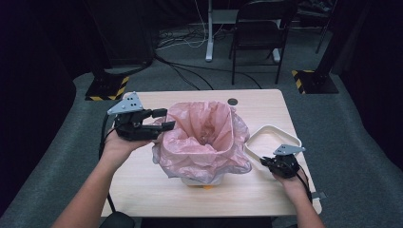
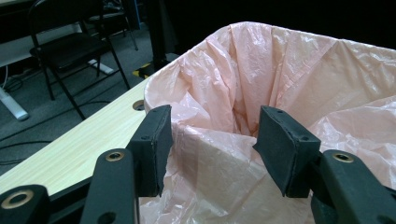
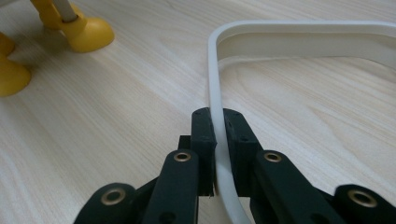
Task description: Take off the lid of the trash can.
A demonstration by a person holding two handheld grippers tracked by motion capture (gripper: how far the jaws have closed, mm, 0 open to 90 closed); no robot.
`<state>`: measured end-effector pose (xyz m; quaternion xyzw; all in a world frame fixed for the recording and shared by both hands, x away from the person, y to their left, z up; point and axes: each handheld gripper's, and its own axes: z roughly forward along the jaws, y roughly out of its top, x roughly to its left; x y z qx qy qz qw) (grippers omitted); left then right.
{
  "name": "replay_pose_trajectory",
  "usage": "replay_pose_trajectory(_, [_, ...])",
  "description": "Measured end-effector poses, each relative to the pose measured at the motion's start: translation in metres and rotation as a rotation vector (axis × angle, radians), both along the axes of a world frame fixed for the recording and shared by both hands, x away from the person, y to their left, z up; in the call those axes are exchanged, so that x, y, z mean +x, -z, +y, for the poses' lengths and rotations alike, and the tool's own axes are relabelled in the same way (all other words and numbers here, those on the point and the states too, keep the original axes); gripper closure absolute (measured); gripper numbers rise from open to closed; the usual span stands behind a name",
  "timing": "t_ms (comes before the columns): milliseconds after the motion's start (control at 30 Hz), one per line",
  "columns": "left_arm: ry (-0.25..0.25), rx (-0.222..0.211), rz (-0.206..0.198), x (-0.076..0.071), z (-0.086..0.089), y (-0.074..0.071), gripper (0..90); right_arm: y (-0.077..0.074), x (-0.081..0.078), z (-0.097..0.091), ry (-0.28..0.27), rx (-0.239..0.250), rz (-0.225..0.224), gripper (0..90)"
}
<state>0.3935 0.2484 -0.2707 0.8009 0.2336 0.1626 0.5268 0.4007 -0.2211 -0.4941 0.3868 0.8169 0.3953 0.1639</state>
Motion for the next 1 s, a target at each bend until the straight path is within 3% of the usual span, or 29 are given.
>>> replay_pose_trajectory(200, [0.001,-0.002,0.0,-0.0002,-0.0002,0.0002,45.3,0.0051,-0.0005,0.0042,-0.015,-0.072,0.011,83.2])
replay_pose_trajectory(467, [0.001,-0.005,0.002,0.0,-0.0001,0.0005,45.2,0.007,0.0006,0.0048,-0.024,-0.084,0.026,83.4])
replay_pose_trajectory(700, [0.002,-0.005,0.002,0.0002,-0.0007,0.0006,45.2,0.0067,0.0006,0.0047,-0.023,-0.079,0.028,82.8])
replay_pose_trajectory(1000, [0.0,-0.001,0.001,0.0003,-0.0007,0.0003,44.9,-0.0011,-0.0045,0.0082,-0.009,-0.037,0.004,67.3])
